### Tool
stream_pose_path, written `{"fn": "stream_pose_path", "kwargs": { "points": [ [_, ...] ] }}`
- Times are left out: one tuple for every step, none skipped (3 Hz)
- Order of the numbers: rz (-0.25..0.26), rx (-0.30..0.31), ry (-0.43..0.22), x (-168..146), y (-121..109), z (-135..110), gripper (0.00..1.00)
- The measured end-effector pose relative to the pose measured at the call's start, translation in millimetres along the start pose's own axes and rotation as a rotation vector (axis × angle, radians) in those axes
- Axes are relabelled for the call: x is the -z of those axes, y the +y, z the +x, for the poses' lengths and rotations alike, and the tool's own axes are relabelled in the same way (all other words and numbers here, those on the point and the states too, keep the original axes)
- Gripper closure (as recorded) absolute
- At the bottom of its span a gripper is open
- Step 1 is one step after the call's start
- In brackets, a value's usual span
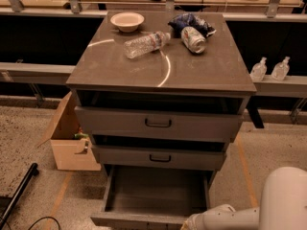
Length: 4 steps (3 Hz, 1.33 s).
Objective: Close bottom drawer
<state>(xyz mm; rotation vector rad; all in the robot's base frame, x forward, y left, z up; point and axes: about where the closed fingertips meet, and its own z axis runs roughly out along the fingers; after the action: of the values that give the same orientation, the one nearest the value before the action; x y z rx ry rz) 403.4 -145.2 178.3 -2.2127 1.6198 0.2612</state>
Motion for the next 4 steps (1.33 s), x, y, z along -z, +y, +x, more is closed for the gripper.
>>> {"fn": "stream_pose_path", "kwargs": {
  "points": [
    [0.043, 0.032, -0.001, -7.4, -15.8, -0.3, 1.00],
    [0.046, 0.033, 0.001, -6.9, -17.6, -0.1, 1.00],
    [0.114, 0.056, 0.025, -8.4, -53.3, 9.2, 1.00],
    [0.114, 0.056, 0.025, -8.3, -52.2, 9.2, 1.00]
  ]
}}
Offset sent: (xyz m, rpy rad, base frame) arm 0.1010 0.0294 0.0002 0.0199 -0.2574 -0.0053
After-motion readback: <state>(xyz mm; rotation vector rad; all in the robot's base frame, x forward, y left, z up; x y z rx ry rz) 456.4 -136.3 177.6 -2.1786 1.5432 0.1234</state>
